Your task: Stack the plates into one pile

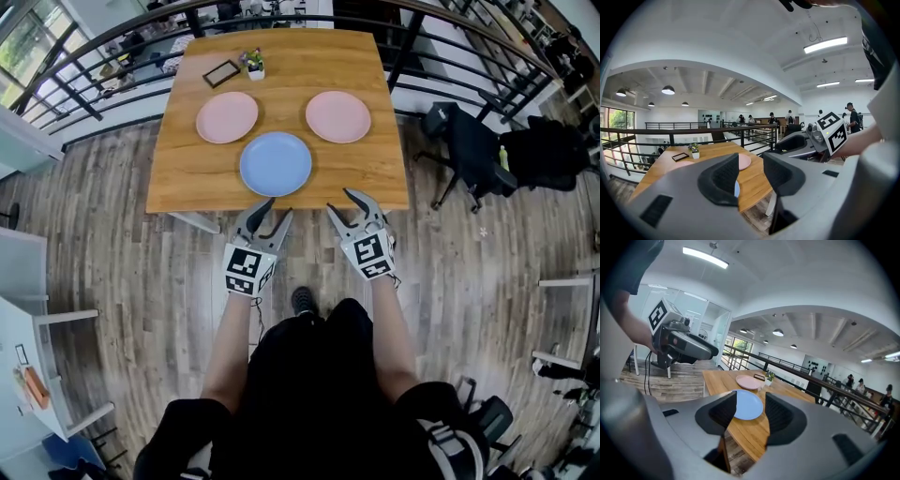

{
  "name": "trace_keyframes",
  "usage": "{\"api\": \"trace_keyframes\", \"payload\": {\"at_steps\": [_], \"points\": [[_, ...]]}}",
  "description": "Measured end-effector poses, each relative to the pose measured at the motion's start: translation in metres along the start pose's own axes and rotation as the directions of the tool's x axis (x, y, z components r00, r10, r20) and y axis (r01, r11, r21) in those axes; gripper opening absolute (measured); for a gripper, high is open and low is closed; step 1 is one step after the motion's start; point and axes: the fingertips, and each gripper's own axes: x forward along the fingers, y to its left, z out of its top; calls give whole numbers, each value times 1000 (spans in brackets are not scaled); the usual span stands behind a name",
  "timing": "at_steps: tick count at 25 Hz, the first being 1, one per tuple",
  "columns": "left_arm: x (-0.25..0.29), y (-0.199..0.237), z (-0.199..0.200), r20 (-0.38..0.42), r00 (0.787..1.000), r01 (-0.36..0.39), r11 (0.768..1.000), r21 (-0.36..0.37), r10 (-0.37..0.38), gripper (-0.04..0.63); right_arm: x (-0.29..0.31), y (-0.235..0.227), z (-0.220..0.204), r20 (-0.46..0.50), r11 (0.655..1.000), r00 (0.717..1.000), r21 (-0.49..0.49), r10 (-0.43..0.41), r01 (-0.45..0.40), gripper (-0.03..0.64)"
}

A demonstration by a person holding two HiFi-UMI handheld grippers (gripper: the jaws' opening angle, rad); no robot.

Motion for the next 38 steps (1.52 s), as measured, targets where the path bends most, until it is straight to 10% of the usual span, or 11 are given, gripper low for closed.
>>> {"api": "trace_keyframes", "payload": {"at_steps": [38], "points": [[135, 58, 11, -51, 995, -92, 996, -8, 92, 170, 104, -124, -15, -6, 996, 996, -3, 91, -91, 196]]}}
